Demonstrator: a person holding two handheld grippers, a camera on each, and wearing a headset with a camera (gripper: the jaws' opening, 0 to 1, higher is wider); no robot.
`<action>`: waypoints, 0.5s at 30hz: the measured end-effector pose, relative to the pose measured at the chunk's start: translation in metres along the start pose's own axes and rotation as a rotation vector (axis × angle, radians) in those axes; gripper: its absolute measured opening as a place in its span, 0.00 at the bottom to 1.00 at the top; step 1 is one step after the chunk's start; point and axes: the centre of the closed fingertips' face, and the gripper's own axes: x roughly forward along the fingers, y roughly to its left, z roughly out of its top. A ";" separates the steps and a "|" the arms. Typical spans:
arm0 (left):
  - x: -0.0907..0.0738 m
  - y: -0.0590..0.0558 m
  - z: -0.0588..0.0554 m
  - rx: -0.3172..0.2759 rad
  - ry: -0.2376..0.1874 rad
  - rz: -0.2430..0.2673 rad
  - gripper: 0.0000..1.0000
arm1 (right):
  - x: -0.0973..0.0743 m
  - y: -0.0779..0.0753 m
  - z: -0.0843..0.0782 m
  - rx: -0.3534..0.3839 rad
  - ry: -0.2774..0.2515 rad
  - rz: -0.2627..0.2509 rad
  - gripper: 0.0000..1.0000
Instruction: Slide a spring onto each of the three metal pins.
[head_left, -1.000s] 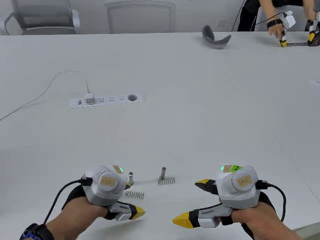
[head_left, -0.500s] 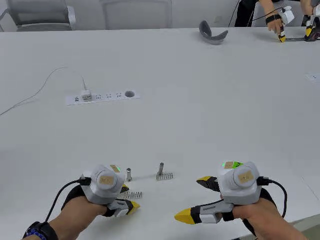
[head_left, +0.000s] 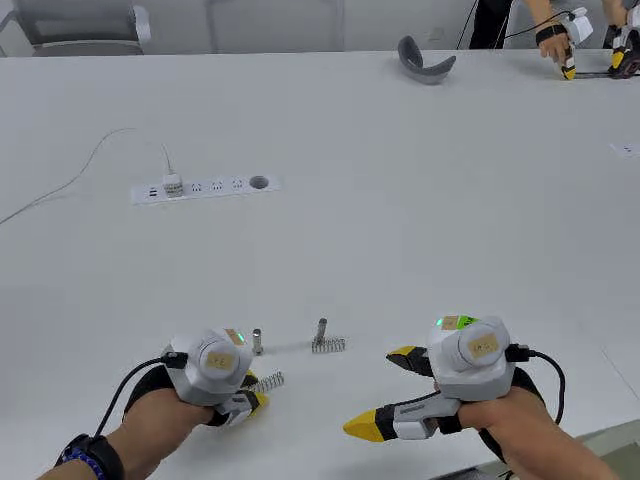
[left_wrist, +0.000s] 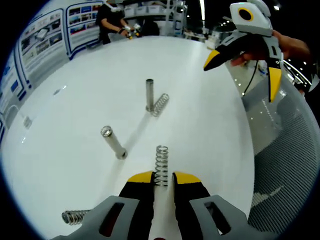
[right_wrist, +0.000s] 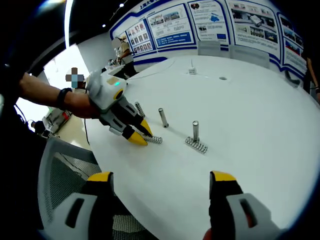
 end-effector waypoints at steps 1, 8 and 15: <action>0.001 0.000 0.000 -0.026 -0.014 0.004 0.12 | 0.000 0.000 0.000 -0.002 0.002 0.001 0.80; -0.001 0.003 0.000 -0.071 -0.012 0.029 0.11 | -0.002 -0.001 0.001 -0.004 0.005 -0.002 0.80; -0.011 0.001 -0.001 -0.105 -0.031 0.029 0.11 | 0.000 0.004 0.003 -0.007 0.001 0.011 0.80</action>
